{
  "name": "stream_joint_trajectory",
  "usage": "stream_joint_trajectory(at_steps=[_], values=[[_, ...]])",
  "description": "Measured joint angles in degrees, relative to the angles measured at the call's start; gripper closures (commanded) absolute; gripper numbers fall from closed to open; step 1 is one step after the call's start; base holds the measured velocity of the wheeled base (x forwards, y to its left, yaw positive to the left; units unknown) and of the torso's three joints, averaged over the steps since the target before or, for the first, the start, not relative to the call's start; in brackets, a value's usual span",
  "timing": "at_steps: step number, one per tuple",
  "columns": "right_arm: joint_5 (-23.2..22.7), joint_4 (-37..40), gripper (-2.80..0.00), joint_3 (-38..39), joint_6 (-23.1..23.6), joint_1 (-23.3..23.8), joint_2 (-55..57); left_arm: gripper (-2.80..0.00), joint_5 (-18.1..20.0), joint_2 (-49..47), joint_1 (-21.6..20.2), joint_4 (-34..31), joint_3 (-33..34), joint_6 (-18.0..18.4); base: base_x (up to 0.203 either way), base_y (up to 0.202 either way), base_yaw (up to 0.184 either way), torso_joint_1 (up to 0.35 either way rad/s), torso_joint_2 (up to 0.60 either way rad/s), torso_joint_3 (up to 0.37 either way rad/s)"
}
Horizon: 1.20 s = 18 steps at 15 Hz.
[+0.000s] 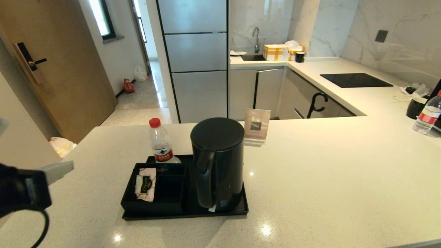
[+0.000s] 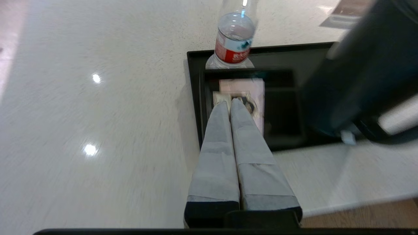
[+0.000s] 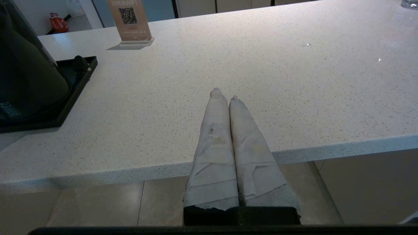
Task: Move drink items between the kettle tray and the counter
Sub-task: Pick up the bottled water
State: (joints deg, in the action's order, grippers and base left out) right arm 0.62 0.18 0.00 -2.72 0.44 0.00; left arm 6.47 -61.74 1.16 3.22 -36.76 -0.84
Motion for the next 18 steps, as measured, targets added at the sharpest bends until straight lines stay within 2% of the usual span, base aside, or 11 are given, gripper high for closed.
stream_joint_trajectory(at_steps=[1, 2, 3, 5, 12, 18], values=[[0.0, 0.0, 0.00, 0.0, 0.0, 0.0, 0.0, 0.00, 0.1, -6.0, 0.2, 3.4, -1.2, 0.2, 0.000, 0.000, 0.000, 0.000, 0.00, 0.000], [0.0, 0.0, 0.00, 0.0, 0.0, 0.0, 0.0, -2.55, 0.1, -11.9, 0.3, 7.3, -2.6, 0.3, 0.000, 0.000, 0.000, 0.000, 0.00, 0.000], [0.0, 0.0, 0.00, 0.0, 0.0, 0.0, 0.0, -2.80, 0.2, -16.5, 0.5, 11.1, -4.0, 0.5, 0.000, 0.000, 0.000, 0.000, 0.00, 0.000], [0.0, 0.0, 0.00, 0.0, 0.0, 0.0, 0.0, -2.80, 0.1, -22.8, 0.9, 16.9, -6.1, 0.9, 0.000, 0.000, 0.000, 0.000, 0.00, 0.000], [0.0, 0.0, 0.00, 0.0, 0.0, 0.0, 0.0, -2.80, -4.3, -45.1, 6.0, 20.9, -21.6, 3.4, 0.000, 0.000, 0.000, 0.000, 0.00, 0.000], [0.0, 0.0, 0.00, 0.0, 0.0, 0.0, 0.0, -2.80, -4.7, -51.8, 8.7, 21.3, -24.5, 3.0, 0.000, 0.000, 0.000, 0.000, 0.00, 0.000]])
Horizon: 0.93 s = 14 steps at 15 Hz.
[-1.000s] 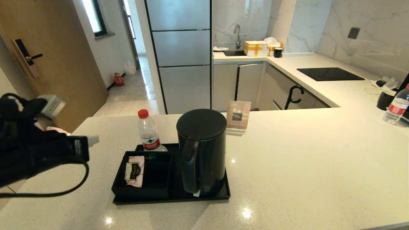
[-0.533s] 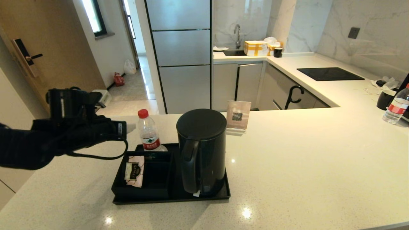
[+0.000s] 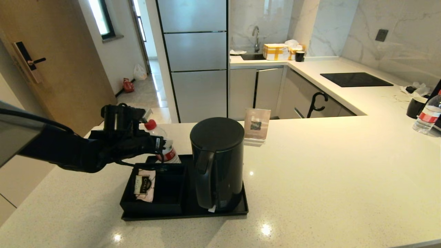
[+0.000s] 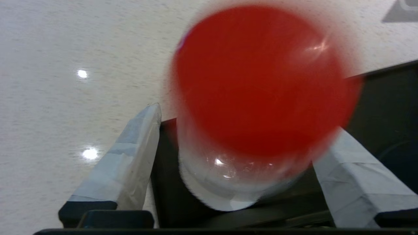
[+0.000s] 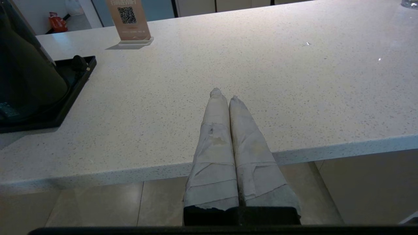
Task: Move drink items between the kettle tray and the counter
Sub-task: Pick up the bottled water
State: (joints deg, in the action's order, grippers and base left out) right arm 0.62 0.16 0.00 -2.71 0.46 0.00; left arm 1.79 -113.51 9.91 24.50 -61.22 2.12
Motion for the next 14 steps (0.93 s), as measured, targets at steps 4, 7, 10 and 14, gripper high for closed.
stream_joint_trajectory(at_steps=[4, 7, 10, 14], values=[[0.0, 0.0, 0.00, 0.0, 0.0, 0.0, 0.0, -2.80, 0.0, 0.1, 0.1, 0.6, 0.6, -0.2, 0.000, 0.000, 0.000, 0.000, 0.00, 0.000], [0.0, 0.0, 0.00, 0.0, 0.0, 0.0, 0.0, -2.80, -0.1, 0.2, 0.2, 0.6, 0.5, -0.2, 0.000, 0.000, 0.000, 0.000, 0.00, 0.000], [0.0, 0.0, 0.00, 0.0, 0.0, 0.0, 0.0, 0.00, -1.4, -2.4, 0.6, 7.1, 0.1, 0.1, 0.000, 0.000, 0.000, 0.000, 0.00, 0.000], [0.0, 0.0, 0.00, 0.0, 0.0, 0.0, 0.0, 0.00, -1.7, -4.9, 1.9, 9.4, -0.4, 0.1, 0.000, 0.000, 0.000, 0.000, 0.00, 0.000]])
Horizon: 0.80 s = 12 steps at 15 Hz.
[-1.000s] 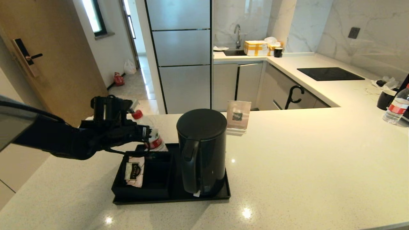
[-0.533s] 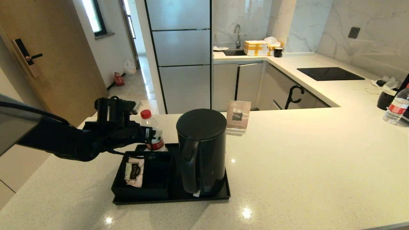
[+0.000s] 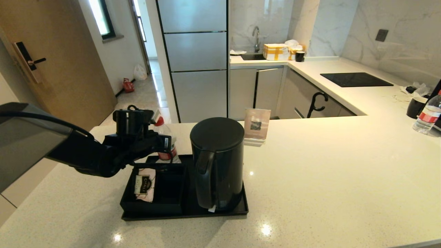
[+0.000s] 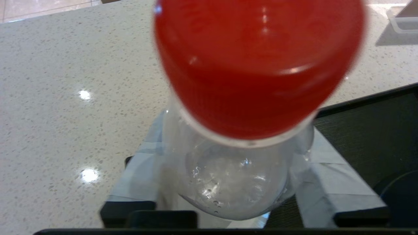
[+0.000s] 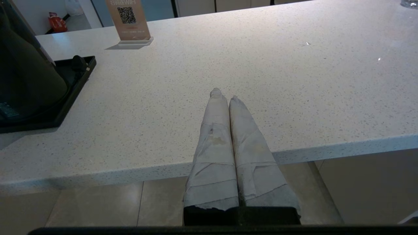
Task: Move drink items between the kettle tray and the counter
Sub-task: Pick up the bottled water, then place it on the left
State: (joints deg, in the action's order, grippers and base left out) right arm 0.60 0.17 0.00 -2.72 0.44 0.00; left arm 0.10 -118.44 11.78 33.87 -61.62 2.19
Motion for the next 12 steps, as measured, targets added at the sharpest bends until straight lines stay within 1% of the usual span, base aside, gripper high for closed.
stream_joint_trajectory(at_steps=[5, 6, 7, 10, 12], values=[[0.0, 0.0, 0.00, 0.0, 0.0, 0.0, 0.0, 0.00, -0.2, -0.2, 0.3, -0.2, 0.1, -0.1, 0.000, 0.000, 0.000, 0.000, 0.00, 0.000], [0.0, 0.0, 0.00, 0.0, 0.0, 0.0, 0.0, 0.00, -1.3, 0.3, 0.5, -0.9, -0.1, -0.4, 0.000, 0.000, 0.000, 0.000, 0.00, 0.000], [0.0, 0.0, 0.00, 0.0, 0.0, 0.0, 0.0, 0.00, -3.2, 1.8, 0.8, -2.8, -0.3, -0.7, 0.000, 0.000, 0.000, 0.000, 0.00, 0.000], [0.0, 0.0, 0.00, 0.0, 0.0, 0.0, 0.0, 0.00, -9.4, 11.2, 0.8, -9.2, -2.0, -1.2, 0.000, 0.000, 0.000, 0.000, 0.00, 0.000], [0.0, 0.0, 0.00, 0.0, 0.0, 0.0, 0.0, 0.00, -12.0, 16.8, -1.7, -12.8, -1.7, -0.8, 0.000, 0.000, 0.000, 0.000, 0.00, 0.000]])
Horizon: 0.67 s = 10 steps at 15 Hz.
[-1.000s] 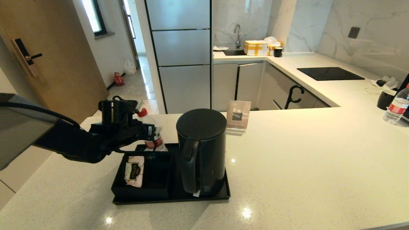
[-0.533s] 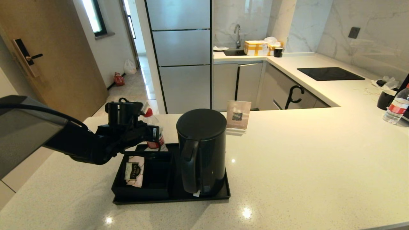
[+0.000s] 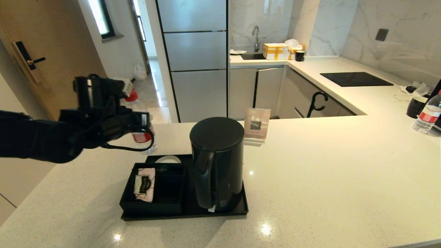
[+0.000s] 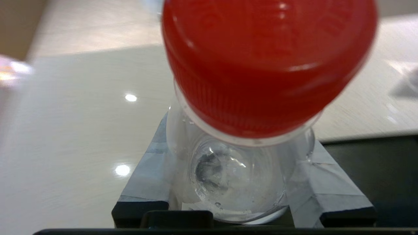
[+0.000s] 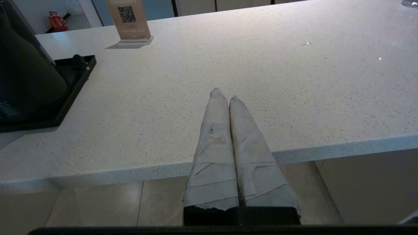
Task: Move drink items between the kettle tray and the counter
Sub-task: Place it on the left
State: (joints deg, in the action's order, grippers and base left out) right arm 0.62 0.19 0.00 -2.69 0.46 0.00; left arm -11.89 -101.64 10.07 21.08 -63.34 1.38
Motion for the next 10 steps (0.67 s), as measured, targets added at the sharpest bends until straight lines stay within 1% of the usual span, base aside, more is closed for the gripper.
stream_joint_trajectory(at_steps=[2, 4, 6, 7, 8, 10], values=[[0.0, 0.0, 0.00, 0.0, 0.0, 0.0, 0.0, 0.00, -1.6, 3.6, -4.2, -0.6, 1.7, -0.1, 0.000, 0.000, 0.000, 0.000, 0.00, 0.000], [0.0, 0.0, 0.00, 0.0, 0.0, 0.0, 0.0, 0.00, -4.2, 5.2, -8.9, 0.0, 4.6, -1.1, 0.000, 0.000, 0.000, 0.000, 0.00, 0.000], [0.0, 0.0, 0.00, 0.0, 0.0, 0.0, 0.0, 0.00, -6.4, 5.4, -14.2, 1.7, 10.0, -2.8, 0.000, 0.000, 0.000, 0.000, 0.00, 0.000], [0.0, 0.0, 0.00, 0.0, 0.0, 0.0, 0.0, 0.00, -7.4, 4.9, -16.6, 3.8, 12.7, -3.6, 0.000, 0.000, 0.000, 0.000, 0.00, 0.000], [0.0, 0.0, 0.00, 0.0, 0.0, 0.0, 0.0, 0.00, -7.8, 4.6, -17.7, 5.1, 13.9, -3.9, 0.000, 0.000, 0.000, 0.000, 0.00, 0.000], [0.0, 0.0, 0.00, 0.0, 0.0, 0.0, 0.0, 0.00, -7.7, 4.3, -18.4, 5.3, 14.9, -3.9, 0.000, 0.000, 0.000, 0.000, 0.00, 0.000]])
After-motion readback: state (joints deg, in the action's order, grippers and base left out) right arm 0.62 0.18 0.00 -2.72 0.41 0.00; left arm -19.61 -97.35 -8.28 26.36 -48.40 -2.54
